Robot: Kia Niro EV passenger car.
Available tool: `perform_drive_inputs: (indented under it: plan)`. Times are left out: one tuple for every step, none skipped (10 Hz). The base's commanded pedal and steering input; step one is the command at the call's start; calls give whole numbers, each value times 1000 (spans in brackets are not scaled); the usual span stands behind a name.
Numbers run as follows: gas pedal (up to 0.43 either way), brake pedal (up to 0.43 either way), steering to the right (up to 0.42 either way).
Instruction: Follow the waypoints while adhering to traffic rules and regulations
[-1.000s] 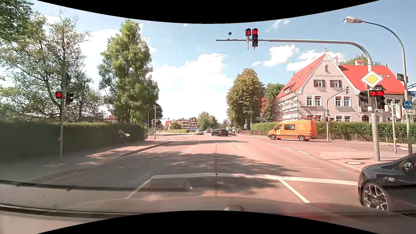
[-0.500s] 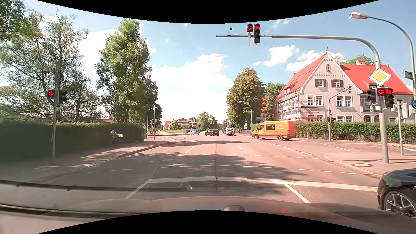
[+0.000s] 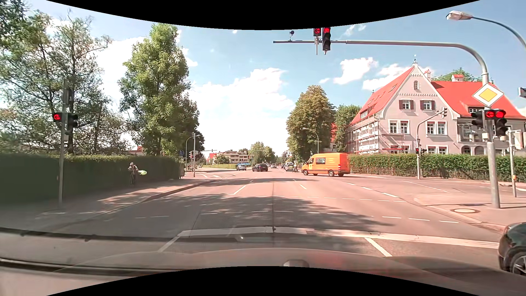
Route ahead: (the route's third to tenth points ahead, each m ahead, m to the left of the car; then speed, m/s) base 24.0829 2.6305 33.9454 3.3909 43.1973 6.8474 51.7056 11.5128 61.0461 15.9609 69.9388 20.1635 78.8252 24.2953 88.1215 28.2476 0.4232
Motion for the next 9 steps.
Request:
perform_drive_inputs:
  plan:
    - [0,189,0]
    - [0,189,0]
    - [0,189,0]
    - [0,189,0]
    - [0,189,0]
    - [0,189,0]
    - [0,189,-1]
    - [0,189,-1]
    - [0,189,-1]
